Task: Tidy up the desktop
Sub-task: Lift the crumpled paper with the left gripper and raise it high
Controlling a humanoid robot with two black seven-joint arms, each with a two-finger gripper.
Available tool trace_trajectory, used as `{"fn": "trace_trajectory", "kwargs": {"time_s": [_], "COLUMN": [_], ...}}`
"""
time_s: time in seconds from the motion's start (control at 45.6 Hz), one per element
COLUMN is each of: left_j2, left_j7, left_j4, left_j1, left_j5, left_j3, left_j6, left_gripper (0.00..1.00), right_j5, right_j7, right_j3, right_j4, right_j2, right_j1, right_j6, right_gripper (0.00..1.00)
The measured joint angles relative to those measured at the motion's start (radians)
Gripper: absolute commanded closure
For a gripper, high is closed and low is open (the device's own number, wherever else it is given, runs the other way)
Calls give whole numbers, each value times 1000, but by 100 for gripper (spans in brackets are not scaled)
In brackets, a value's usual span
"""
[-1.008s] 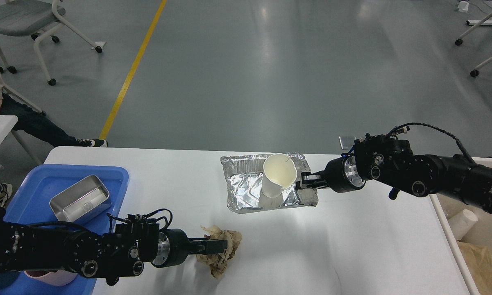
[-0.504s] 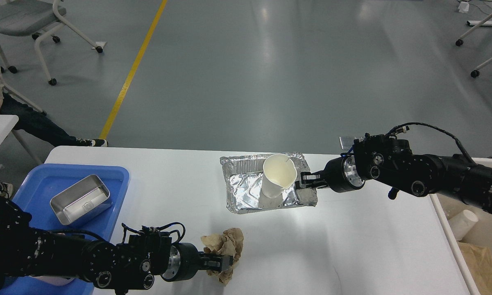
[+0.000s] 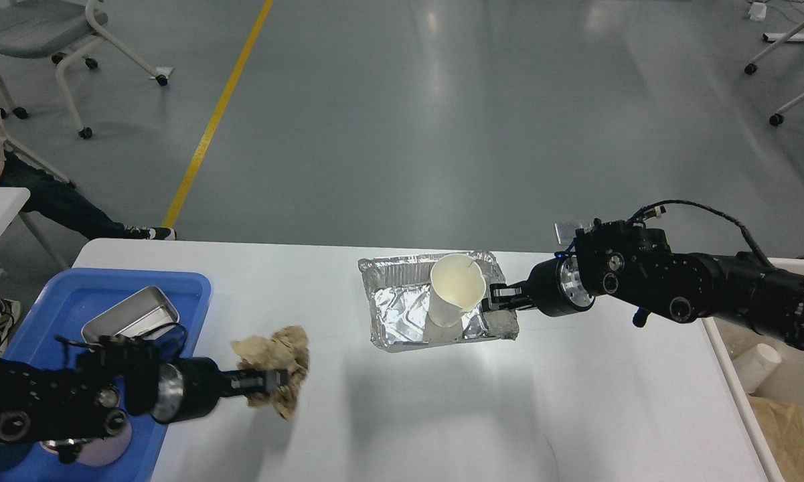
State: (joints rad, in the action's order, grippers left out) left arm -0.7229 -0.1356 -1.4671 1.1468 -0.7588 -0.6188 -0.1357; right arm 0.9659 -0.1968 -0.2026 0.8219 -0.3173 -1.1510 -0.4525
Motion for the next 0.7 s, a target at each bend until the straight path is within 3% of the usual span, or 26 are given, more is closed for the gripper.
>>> {"fn": "trace_trajectory", "kwargs": {"time_s": [0.263, 0.701], "left_j2": [-313, -565], "left_j7": [-1, -2], "left_j4": [-166, -181], "left_j1": [87, 214], "left_j5": [-8, -17], "left_j3": [6, 16], "left_j6": [65, 214], "left_gripper": [100, 99], "right_j5": [1, 1], "right_j7": [0, 0], "right_j3": [0, 1], "right_j4": [-4, -9], "right_j2": [20, 21], "right_j1": [2, 8], "right_j6": [1, 5], "right_gripper": [100, 100]}}
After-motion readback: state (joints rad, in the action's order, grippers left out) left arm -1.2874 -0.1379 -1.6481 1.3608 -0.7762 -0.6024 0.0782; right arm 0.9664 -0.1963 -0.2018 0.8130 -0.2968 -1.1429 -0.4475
